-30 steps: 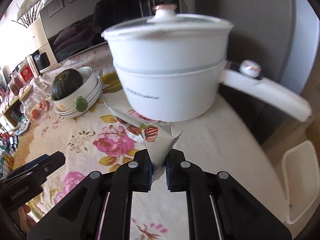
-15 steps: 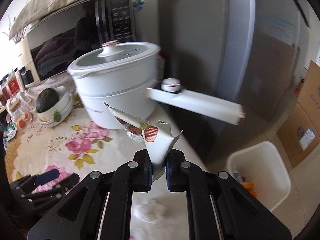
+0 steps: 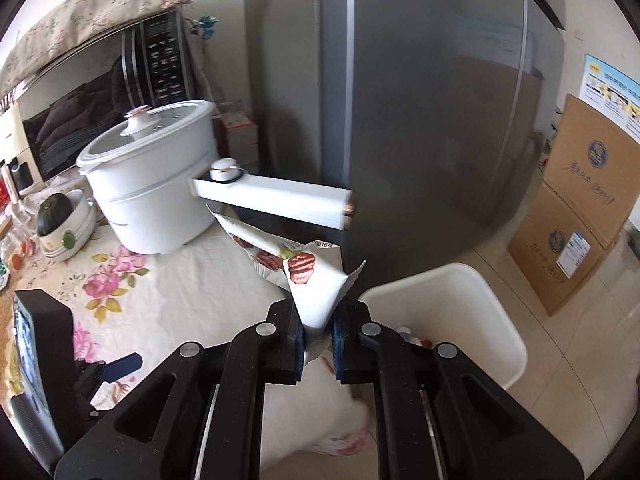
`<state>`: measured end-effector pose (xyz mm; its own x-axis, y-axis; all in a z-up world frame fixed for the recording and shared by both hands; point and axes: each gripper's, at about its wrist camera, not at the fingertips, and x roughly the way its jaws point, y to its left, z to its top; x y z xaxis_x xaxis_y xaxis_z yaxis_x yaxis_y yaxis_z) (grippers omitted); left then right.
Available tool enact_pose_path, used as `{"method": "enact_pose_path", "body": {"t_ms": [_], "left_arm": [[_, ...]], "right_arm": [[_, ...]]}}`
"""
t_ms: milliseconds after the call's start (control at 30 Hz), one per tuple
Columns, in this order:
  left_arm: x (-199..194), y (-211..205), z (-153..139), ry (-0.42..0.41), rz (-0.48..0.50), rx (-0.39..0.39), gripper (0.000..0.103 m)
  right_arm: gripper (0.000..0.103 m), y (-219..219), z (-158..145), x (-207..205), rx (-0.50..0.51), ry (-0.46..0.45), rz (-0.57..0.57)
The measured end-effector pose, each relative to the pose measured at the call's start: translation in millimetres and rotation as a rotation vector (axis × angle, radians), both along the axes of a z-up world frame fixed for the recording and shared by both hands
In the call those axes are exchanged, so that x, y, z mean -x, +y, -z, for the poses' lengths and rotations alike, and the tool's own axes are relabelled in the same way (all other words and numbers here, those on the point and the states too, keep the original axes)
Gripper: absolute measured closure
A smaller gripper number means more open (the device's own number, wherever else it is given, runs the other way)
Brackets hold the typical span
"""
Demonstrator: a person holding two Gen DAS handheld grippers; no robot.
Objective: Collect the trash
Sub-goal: 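Grasp the crumpled white tissue with the left tool while the right tool holds the packet, then carry the packet and tissue over the bin and open the right tool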
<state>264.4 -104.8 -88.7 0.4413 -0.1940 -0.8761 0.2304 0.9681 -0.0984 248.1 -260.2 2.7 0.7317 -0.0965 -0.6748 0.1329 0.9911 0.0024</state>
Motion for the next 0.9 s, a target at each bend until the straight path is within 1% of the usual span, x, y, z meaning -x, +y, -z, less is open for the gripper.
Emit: {"method": "enact_pose_path", "body": {"t_ms": [100, 200, 233, 267, 300, 333, 400, 533, 667, 767, 900], "left_arm": [[-2.2, -6.9, 8.7, 0.018, 0.007, -0.020, 0.036], [-2.0, -8.7, 18.2, 0.039, 0.018, -0.007, 0.036], [-1.3, -11.6, 21.1, 0.042, 0.034, -0.009, 0.036], [0.1, -14.6, 21.9, 0.036, 0.042, -0.013, 0.039], [1.8, -16.8, 21.5, 0.022, 0.055, -0.013, 0.047], [2.4, -19.1, 21.2, 0.021, 0.067, -0.004, 0.052], [5.2, -23.1, 19.1, 0.020, 0.095, 0.012, 0.072], [9.4, -29.0, 17.0, 0.004, 0.116, 0.003, 0.075], [10.9, -25.2, 7.6, -0.012, 0.104, 0.045, 0.076], [8.5, -17.0, -11.8, -0.042, 0.078, 0.079, 0.076], [8.5, -12.8, -42.9, -0.113, 0.034, 0.130, 0.075]], "right_arm": [[0.094, -11.7, -1.2, 3.1, 0.001, -0.003, 0.014], [0.094, -19.2, -1.6, 4.4, -0.006, -0.005, 0.021], [0.094, -19.2, -1.6, 4.4, -0.006, -0.005, 0.021], [0.094, -20.0, -1.6, 5.0, -0.006, -0.005, 0.022], [0.094, -21.0, -1.6, 5.6, -0.006, -0.005, 0.021], [0.094, -20.9, -1.3, 5.6, -0.005, -0.005, 0.021], [0.094, -20.6, -1.4, 6.1, -0.004, -0.005, 0.021], [0.094, -19.7, -2.0, 6.3, -0.004, -0.009, 0.020], [0.094, -18.9, -4.4, 7.9, -0.005, -0.018, 0.019], [0.094, -19.8, -7.5, 10.3, -0.008, -0.028, 0.017], [0.094, -26.2, -14.2, 18.3, -0.020, -0.050, 0.014]]}}
